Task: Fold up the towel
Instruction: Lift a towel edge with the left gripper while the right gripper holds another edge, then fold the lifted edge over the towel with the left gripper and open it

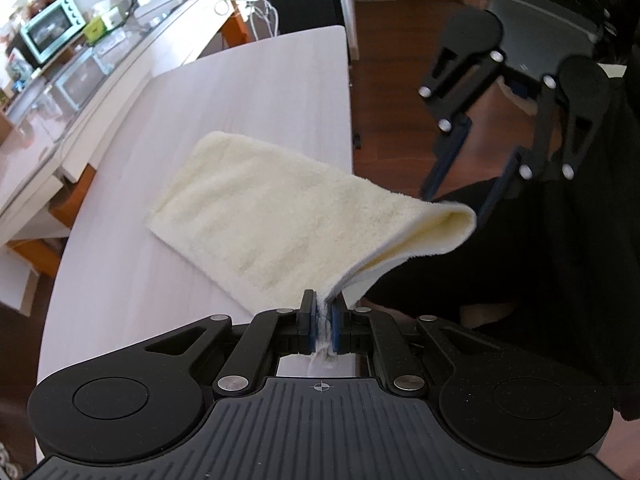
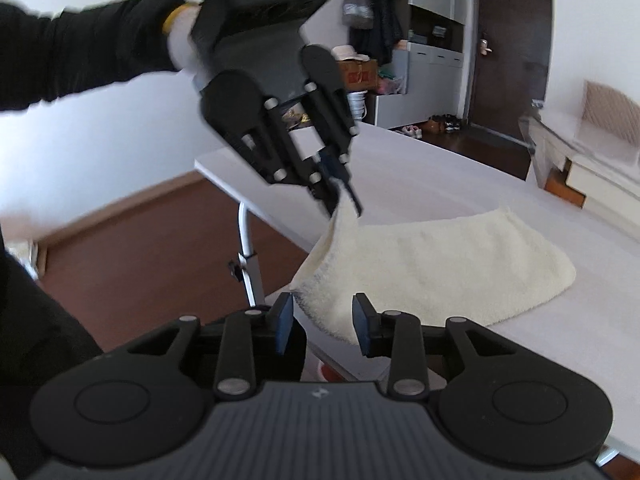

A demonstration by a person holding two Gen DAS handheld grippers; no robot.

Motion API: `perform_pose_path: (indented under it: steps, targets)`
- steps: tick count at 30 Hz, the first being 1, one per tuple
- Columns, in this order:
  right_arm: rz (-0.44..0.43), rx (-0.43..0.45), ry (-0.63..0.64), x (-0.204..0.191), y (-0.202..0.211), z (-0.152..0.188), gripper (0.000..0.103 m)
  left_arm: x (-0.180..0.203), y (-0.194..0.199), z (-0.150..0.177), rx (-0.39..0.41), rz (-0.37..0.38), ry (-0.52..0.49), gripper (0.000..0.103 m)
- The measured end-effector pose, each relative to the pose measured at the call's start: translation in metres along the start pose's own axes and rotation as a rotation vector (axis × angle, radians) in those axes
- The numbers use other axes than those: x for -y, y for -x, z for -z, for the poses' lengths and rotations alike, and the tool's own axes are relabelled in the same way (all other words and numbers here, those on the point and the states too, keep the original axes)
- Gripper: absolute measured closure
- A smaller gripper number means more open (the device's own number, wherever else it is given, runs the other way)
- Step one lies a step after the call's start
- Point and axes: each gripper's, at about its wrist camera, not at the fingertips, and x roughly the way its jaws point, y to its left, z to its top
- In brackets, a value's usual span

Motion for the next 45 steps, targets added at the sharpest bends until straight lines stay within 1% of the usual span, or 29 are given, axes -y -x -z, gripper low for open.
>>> perform_pose_path:
  steps: [3, 6, 7, 10, 12, 15, 19, 21, 24, 26, 29, 33, 38, 42, 45]
  targets:
    - [0.036, 0.006, 0.039, -0.006, -0.002, 0.002, 0.064, -0.002, 0.002, 0.001, 0.002, -0.003, 0.013, 0.096]
    - [0.064, 0.027, 0.053, -0.010, 0.000, 0.003, 0.070, -0.001, 0.003, 0.000, 0.005, -0.001, 0.016, 0.096]
    - [0.070, 0.031, 0.057, -0.010, 0.002, 0.003, 0.075, 0.000, 0.004, 0.000, 0.005, 0.000, 0.014, 0.096]
    - [0.079, 0.032, 0.072, -0.011, 0.006, 0.001, 0.095, 0.001, 0.005, 0.000, 0.004, 0.001, 0.009, 0.096]
    - [0.075, 0.022, 0.077, -0.009, 0.008, 0.003, 0.096, 0.002, 0.005, 0.000, 0.007, 0.008, 0.010, 0.096]
    - [0.032, 0.013, 0.022, 0.007, 0.014, 0.001, 0.097, 0.004, 0.006, -0.002, 0.011, 0.013, 0.000, 0.095]
    - [-0.026, 0.031, -0.134, 0.052, 0.024, -0.008, 0.097, -0.001, 0.012, -0.011, 0.028, -0.005, -0.005, 0.096]
    - [-0.034, 0.046, -0.191, 0.078, 0.027, -0.014, 0.097, -0.008, 0.012, -0.016, 0.036, -0.023, -0.002, 0.095]
    - [-0.021, 0.059, -0.236, 0.108, 0.026, -0.020, 0.097, -0.028, 0.009, -0.030, 0.053, -0.071, 0.010, 0.095]
    - [0.015, 0.058, -0.266, 0.138, 0.019, -0.023, 0.097, -0.046, 0.002, -0.040, 0.063, -0.106, 0.033, 0.095]
    - [0.038, 0.055, -0.316, 0.172, 0.007, -0.024, 0.097, -0.069, -0.013, -0.050, 0.062, -0.131, 0.051, 0.095]
    - [0.060, 0.033, -0.374, 0.204, -0.012, -0.019, 0.097, -0.096, -0.033, -0.058, 0.058, -0.129, 0.073, 0.095]
    - [0.085, -0.002, -0.453, 0.240, -0.034, -0.006, 0.097, -0.126, -0.060, -0.063, 0.050, -0.099, 0.102, 0.094]
    - [0.093, -0.019, -0.479, 0.254, -0.045, 0.000, 0.097, -0.138, -0.076, -0.060, 0.046, -0.079, 0.121, 0.094]
    - [0.098, -0.038, -0.495, 0.262, -0.051, 0.004, 0.097, -0.144, -0.084, -0.058, 0.040, -0.071, 0.131, 0.091]
